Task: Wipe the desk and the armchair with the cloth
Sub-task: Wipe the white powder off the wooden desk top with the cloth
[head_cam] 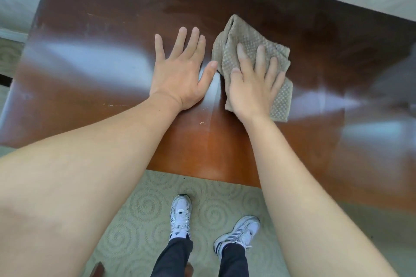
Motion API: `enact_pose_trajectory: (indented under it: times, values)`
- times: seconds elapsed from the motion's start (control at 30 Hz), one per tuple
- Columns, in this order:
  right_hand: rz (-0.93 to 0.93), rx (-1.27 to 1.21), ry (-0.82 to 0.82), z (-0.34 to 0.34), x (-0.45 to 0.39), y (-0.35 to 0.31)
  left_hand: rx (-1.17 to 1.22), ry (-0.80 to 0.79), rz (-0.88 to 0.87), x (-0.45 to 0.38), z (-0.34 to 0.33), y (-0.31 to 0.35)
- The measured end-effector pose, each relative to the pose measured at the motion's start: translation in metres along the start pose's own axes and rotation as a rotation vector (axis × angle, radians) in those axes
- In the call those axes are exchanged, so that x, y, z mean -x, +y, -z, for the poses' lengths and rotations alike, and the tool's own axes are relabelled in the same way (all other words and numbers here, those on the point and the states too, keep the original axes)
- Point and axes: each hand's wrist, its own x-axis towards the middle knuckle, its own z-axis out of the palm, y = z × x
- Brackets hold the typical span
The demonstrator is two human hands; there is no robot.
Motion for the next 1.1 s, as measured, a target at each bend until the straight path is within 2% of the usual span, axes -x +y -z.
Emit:
enact_pose_trajectory:
  times: [0.1, 0.27, 0.43, 0.57, 0.63, 0.73, 0.83, 0.93, 1.1]
  values:
    - [-0.038, -0.110, -0.030, 0.000, 0.048, 0.002, 0.026, -0.007, 0.015, 0.003, 0.001, -0.002]
    - [-0.027, -0.193, -0.186, -0.001, 0.111, 0.003, 0.008, 0.005, 0.071, 0.045, -0.008, -0.025]
    - [0.020, -0.045, -0.193, 0.007, 0.120, -0.009, -0.044, 0.012, 0.147, 0.053, -0.008, -0.038]
    - [0.087, 0.237, -0.230, 0.016, 0.107, -0.002, -0.059, 0.055, 0.113, 0.051, -0.005, -0.029]
    - [0.126, 0.350, -0.283, 0.004, 0.074, -0.014, -0.033, 0.026, 0.172, 0.039, -0.011, -0.047]
    - [0.139, 0.426, -0.298, 0.003, 0.047, -0.015, -0.044, 0.027, 0.157, 0.046, -0.014, -0.041]
    - [0.186, 0.503, -0.238, 0.000, 0.012, -0.020, -0.035, 0.014, 0.156, 0.049, -0.013, -0.040]
    - [0.258, 0.520, -0.152, 0.001, -0.033, -0.029, -0.026, 0.005, 0.161, 0.049, -0.011, -0.040]
    - [0.303, 0.367, -0.037, -0.007, -0.064, -0.036, -0.028, 0.004, 0.156, 0.050, -0.010, -0.040]
